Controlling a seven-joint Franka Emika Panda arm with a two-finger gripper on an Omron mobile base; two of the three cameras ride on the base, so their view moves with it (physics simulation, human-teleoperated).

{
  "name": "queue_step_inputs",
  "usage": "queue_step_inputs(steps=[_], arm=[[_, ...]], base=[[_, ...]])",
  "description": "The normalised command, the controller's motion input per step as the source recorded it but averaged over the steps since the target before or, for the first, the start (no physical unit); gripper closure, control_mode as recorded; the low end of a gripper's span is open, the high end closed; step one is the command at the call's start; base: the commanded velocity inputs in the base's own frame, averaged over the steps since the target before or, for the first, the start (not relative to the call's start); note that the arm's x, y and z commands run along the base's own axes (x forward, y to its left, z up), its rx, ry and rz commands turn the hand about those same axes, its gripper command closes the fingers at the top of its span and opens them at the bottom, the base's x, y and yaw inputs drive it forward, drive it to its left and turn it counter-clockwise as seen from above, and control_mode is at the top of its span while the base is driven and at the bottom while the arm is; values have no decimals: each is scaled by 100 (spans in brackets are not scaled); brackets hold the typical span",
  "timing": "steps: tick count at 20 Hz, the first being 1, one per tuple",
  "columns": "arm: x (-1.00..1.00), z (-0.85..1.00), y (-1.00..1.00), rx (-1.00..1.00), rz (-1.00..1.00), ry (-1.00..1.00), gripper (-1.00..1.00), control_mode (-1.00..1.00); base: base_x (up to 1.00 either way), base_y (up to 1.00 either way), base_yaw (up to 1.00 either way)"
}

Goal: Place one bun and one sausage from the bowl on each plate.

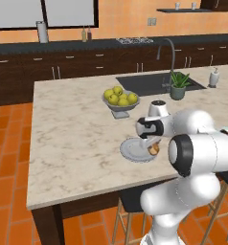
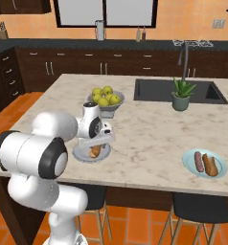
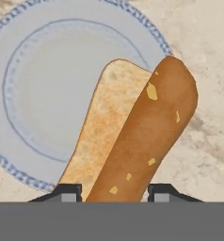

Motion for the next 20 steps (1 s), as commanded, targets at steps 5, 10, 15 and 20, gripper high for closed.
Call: queue_step_inputs(steps=[5, 10, 15, 20], arm=[[19, -47, 1, 0, 4, 0, 100, -100], [26, -29, 3, 0, 2, 0, 100, -100], [12, -2, 13, 0, 0, 0, -100, -100], [0, 42, 15, -1, 0, 0, -100, -100]], base=[[0, 0, 0], [0, 0, 0], [0, 0, 0], [0, 0, 0]])
